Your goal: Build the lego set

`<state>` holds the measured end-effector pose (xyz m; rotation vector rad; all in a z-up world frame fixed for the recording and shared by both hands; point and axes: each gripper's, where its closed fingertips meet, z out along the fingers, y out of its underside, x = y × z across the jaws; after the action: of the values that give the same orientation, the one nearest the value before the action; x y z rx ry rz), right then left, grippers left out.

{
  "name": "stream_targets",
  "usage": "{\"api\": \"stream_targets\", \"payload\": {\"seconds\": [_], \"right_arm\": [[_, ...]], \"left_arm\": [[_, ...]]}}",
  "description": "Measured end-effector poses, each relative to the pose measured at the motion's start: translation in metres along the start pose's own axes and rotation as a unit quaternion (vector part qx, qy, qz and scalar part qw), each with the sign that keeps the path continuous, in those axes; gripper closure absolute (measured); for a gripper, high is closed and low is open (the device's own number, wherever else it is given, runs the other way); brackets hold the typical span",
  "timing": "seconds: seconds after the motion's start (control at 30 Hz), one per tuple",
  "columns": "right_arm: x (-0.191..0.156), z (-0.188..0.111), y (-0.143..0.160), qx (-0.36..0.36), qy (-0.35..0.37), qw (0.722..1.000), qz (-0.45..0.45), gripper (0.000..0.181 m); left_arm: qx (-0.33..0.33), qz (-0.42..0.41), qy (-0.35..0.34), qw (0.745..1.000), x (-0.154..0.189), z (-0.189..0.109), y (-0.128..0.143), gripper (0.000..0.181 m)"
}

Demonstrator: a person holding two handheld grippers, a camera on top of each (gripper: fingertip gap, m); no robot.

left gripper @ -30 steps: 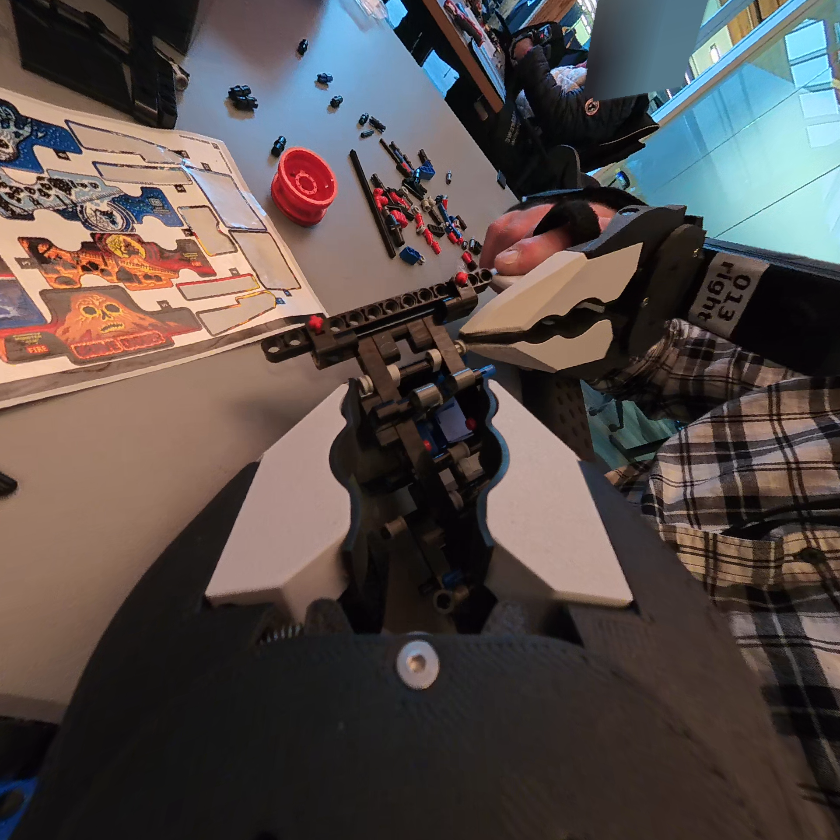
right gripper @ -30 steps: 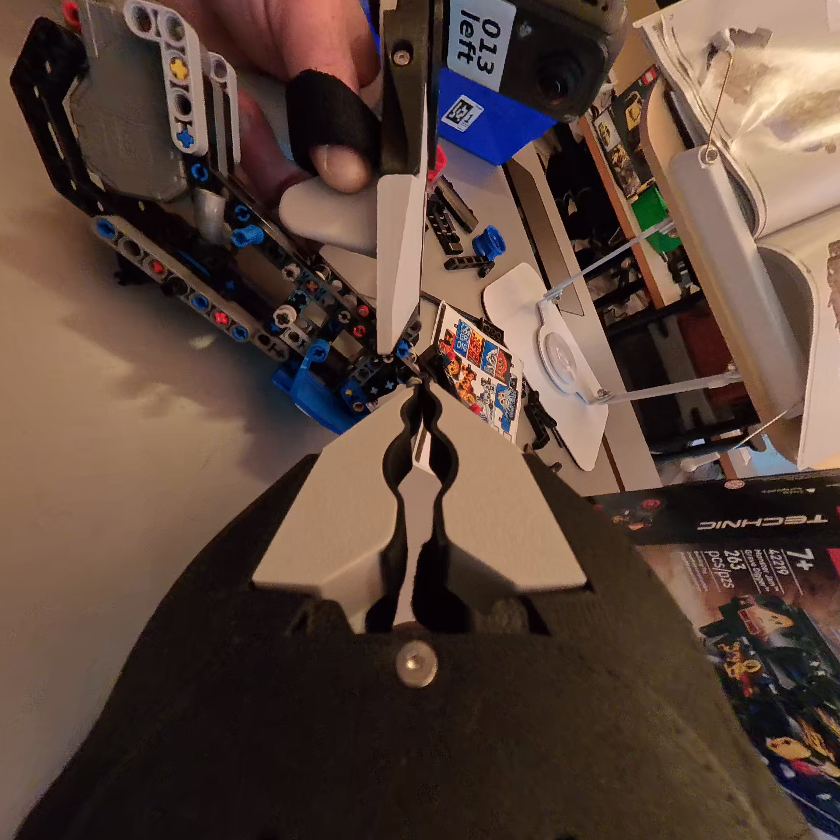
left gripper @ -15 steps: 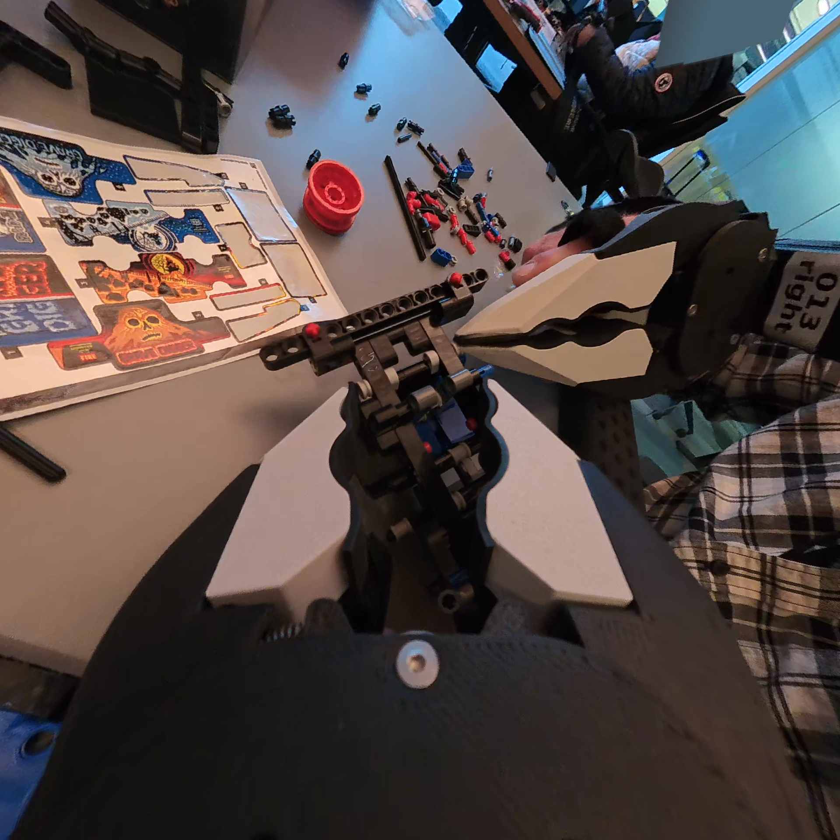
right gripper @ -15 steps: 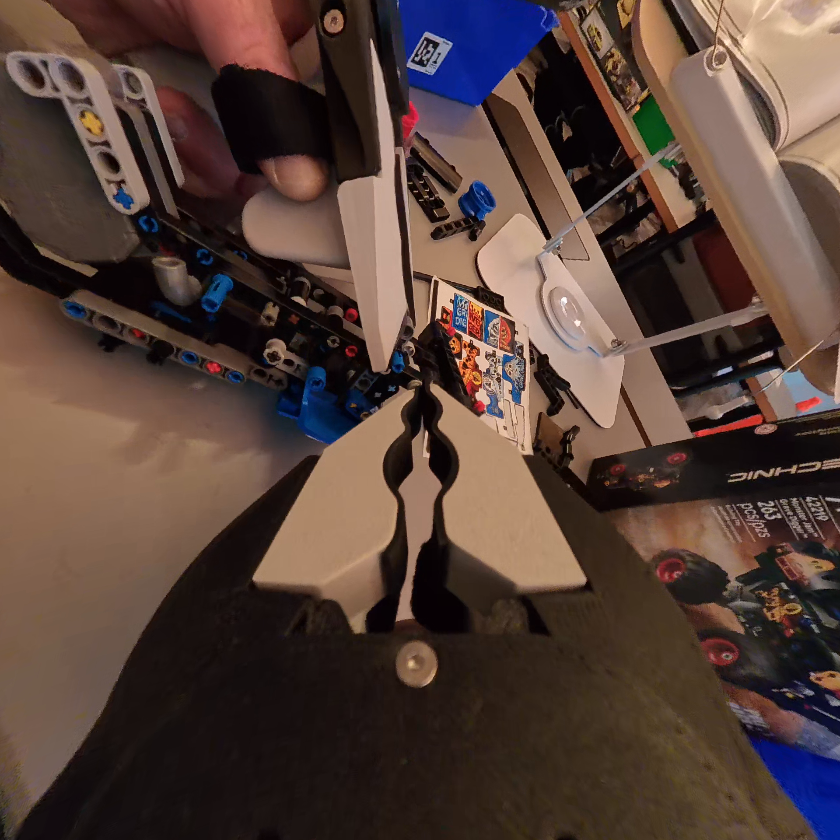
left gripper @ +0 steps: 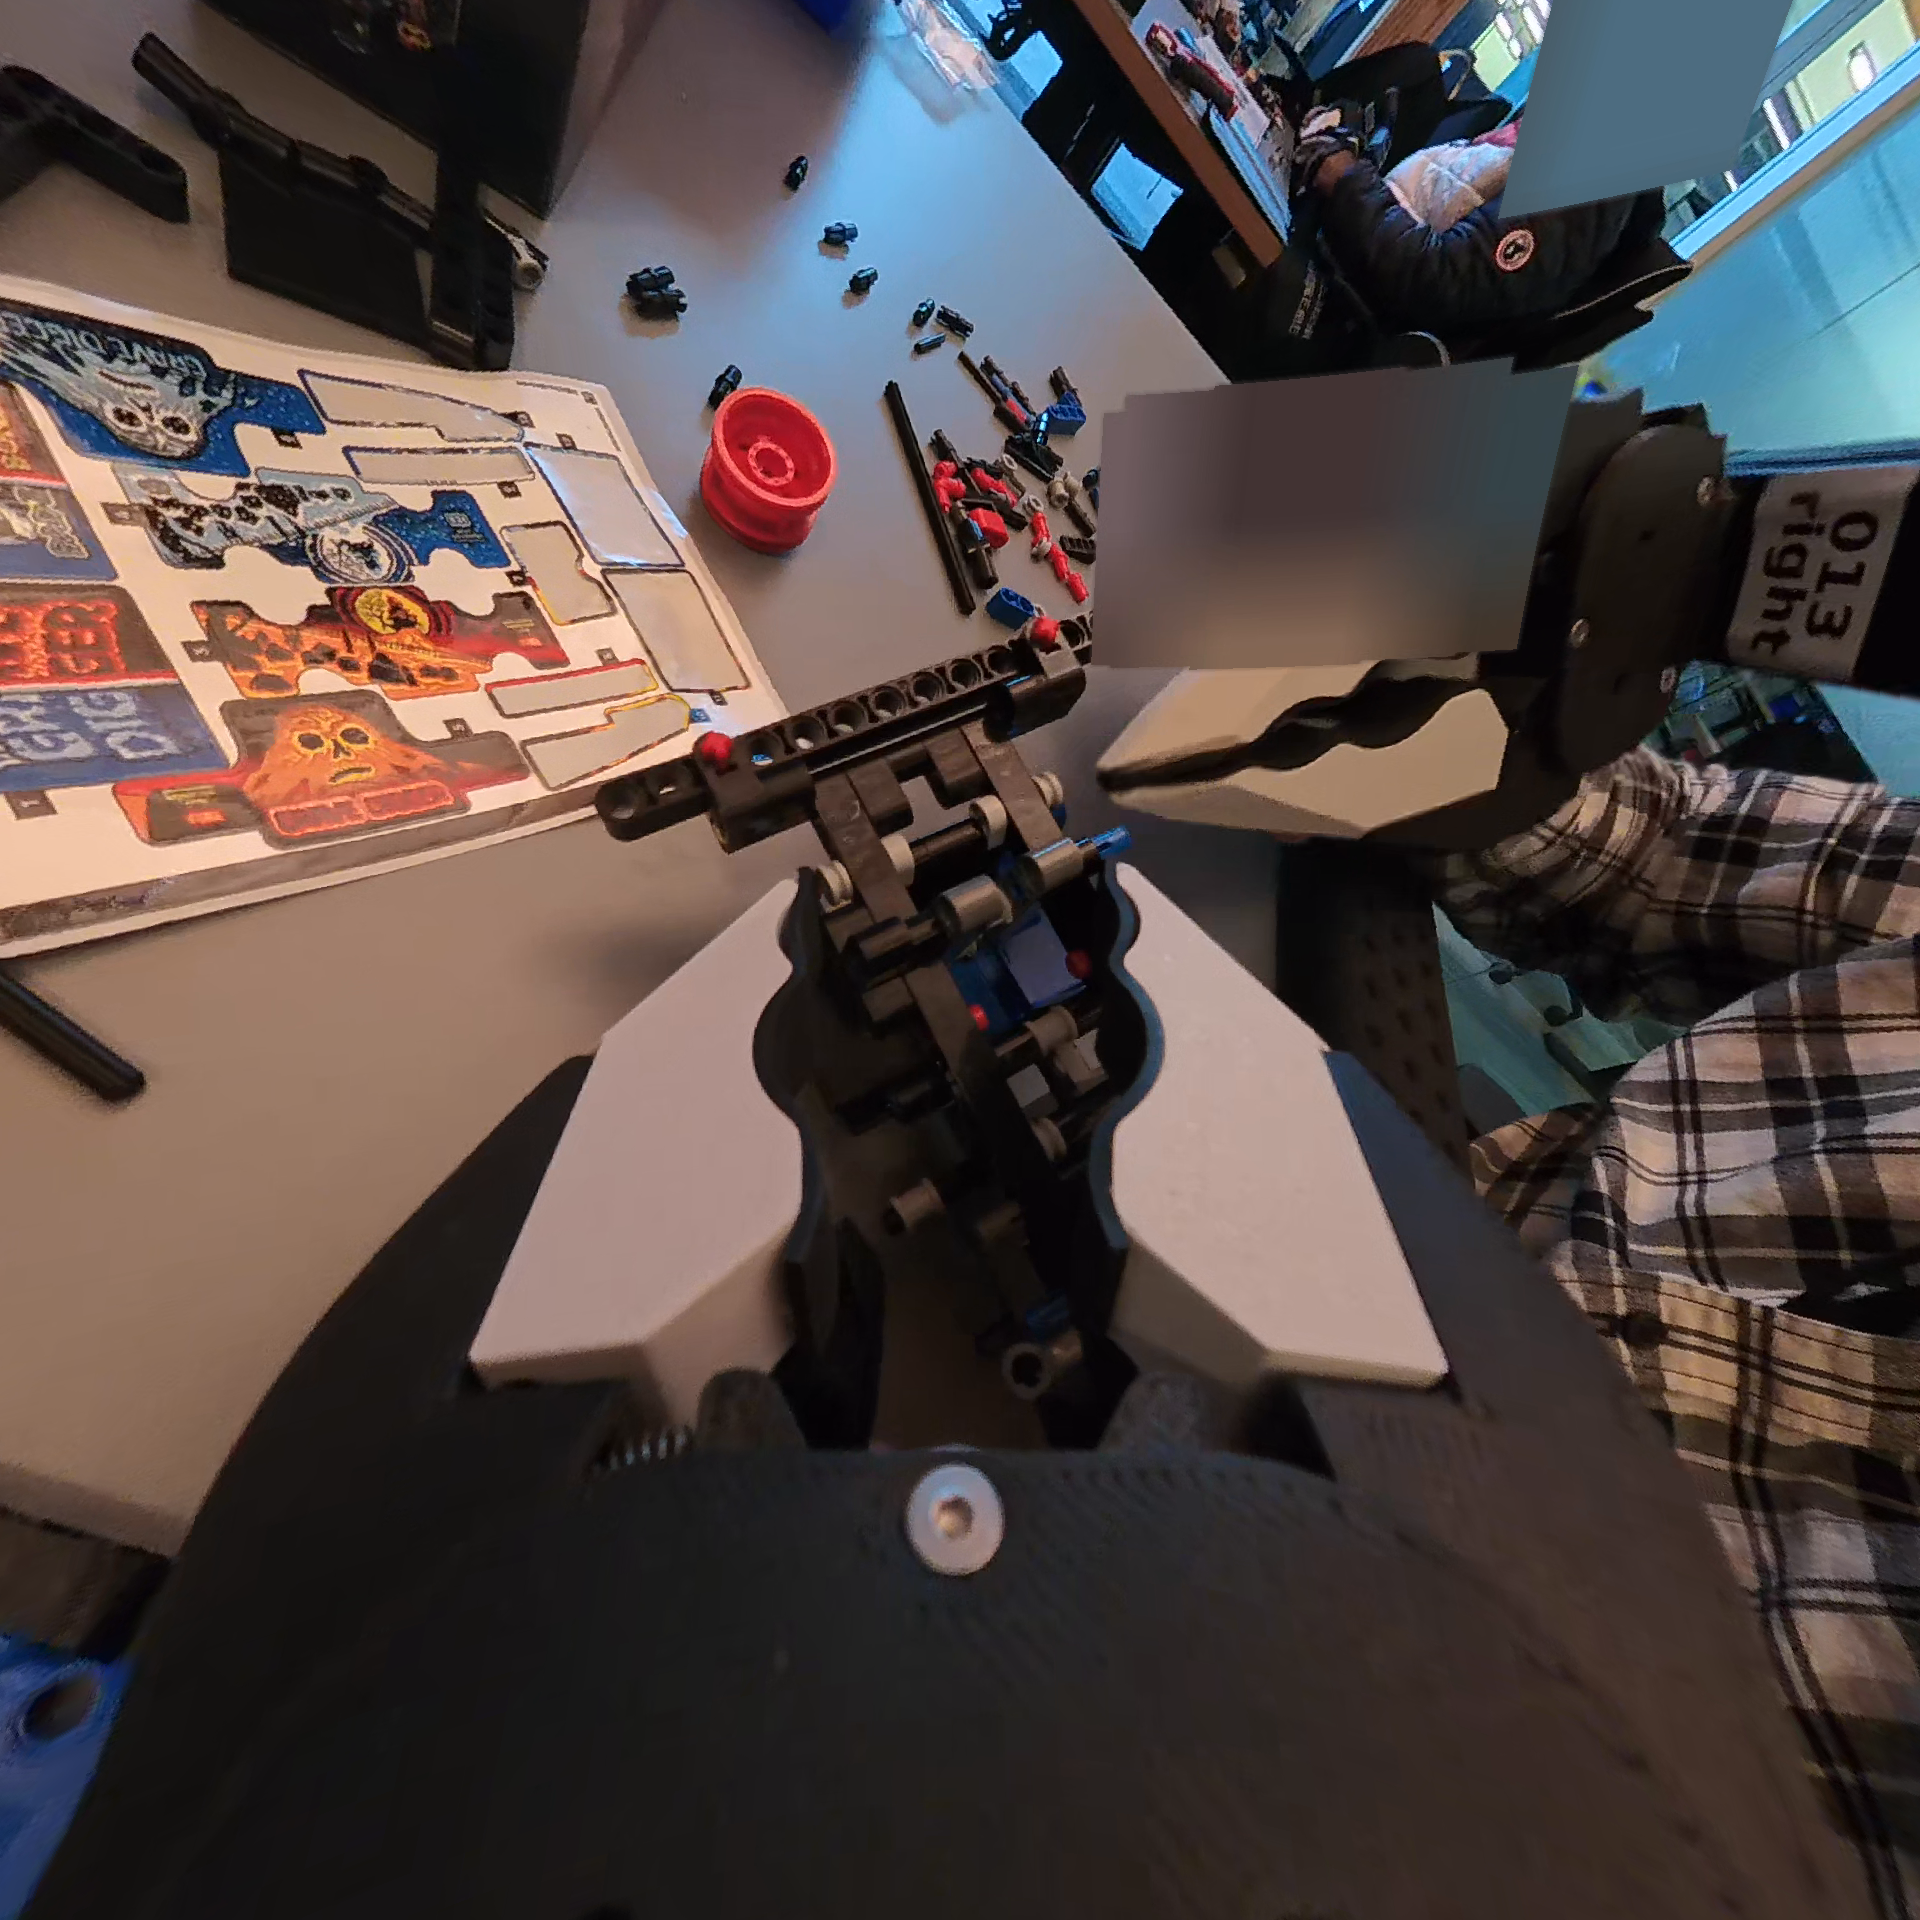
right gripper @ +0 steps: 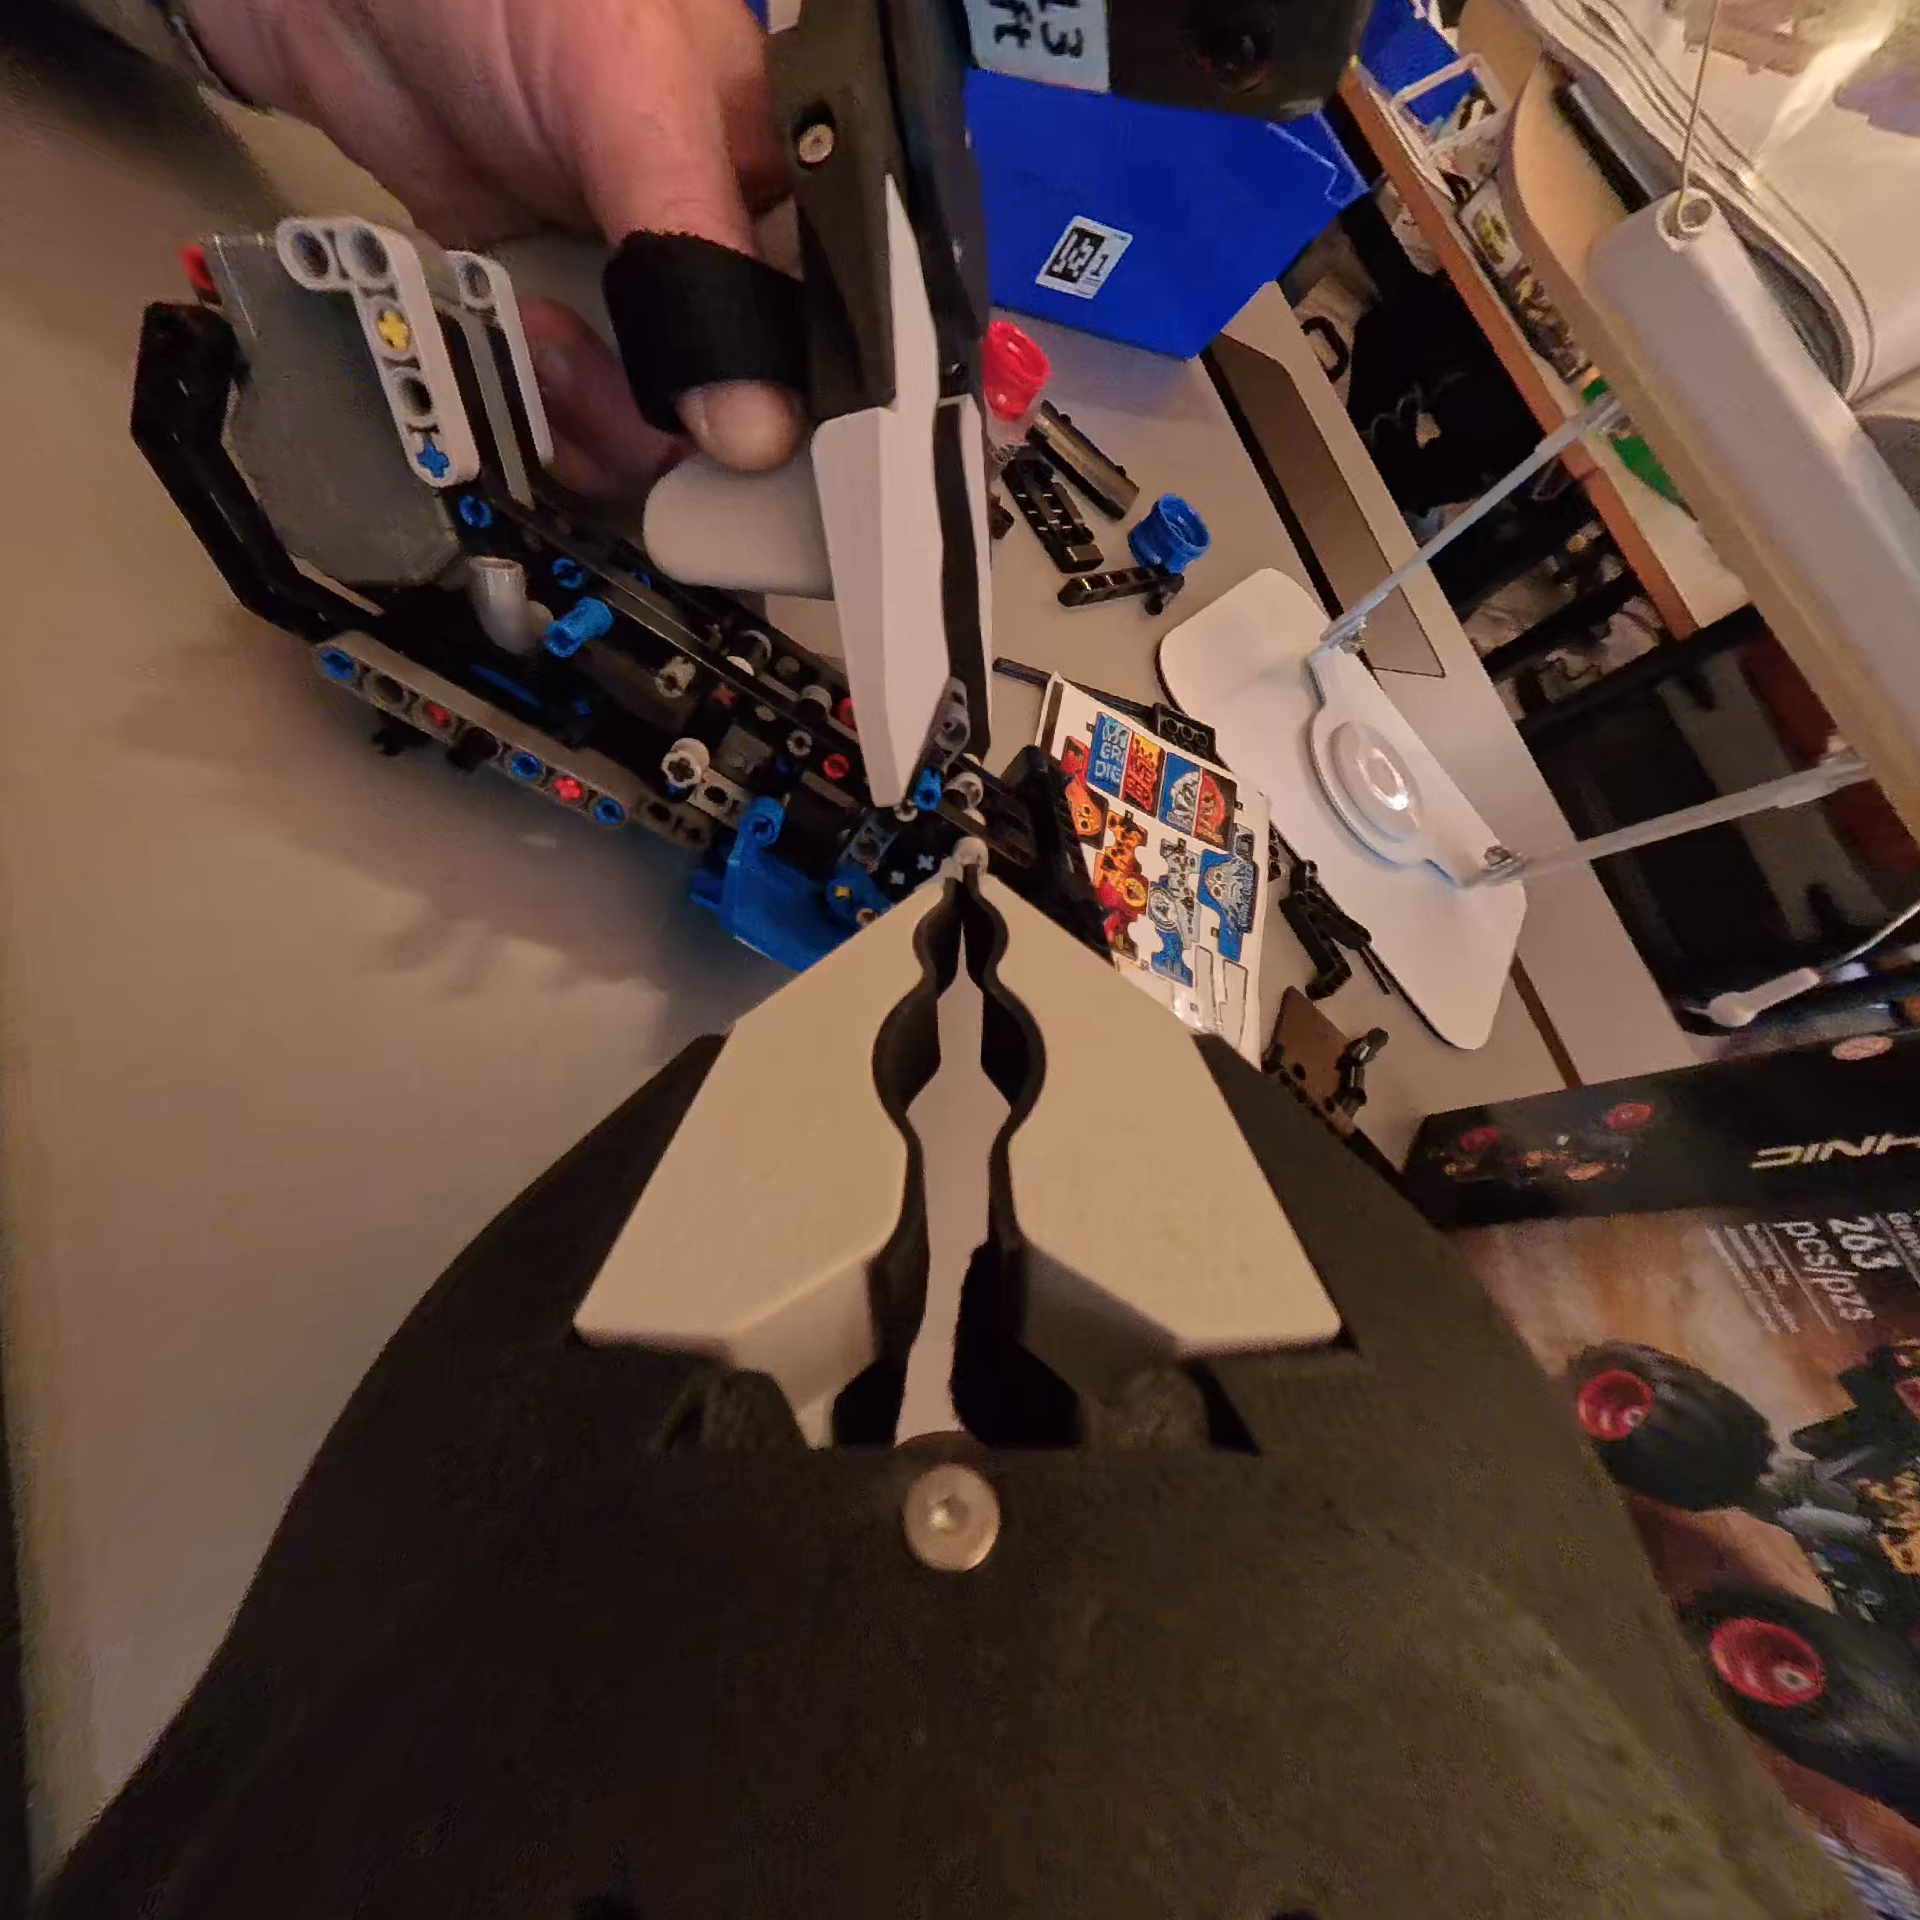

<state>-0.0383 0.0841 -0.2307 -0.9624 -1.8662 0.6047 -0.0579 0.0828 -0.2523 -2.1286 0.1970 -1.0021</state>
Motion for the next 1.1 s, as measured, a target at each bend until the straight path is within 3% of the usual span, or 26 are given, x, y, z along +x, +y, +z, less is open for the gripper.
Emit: {"api": "stream_targets", "payload": {"seconds": [0.43, 1.1], "right_arm": [[0.018, -0.014, 0.012, 0.039, -0.009, 0.999, 0.018, 0.181], [0.032, -0.022, 0.017, 0.067, 0.000, 0.997, 0.045, 0.181]], "left_arm": [[0.010, 0.020, -0.012, 1.000, -0.002, -0.005, -0.004, 0.114], [0.060, 0.087, -0.072, 0.992, -0.017, -0.028, -0.021, 0.129]]}}
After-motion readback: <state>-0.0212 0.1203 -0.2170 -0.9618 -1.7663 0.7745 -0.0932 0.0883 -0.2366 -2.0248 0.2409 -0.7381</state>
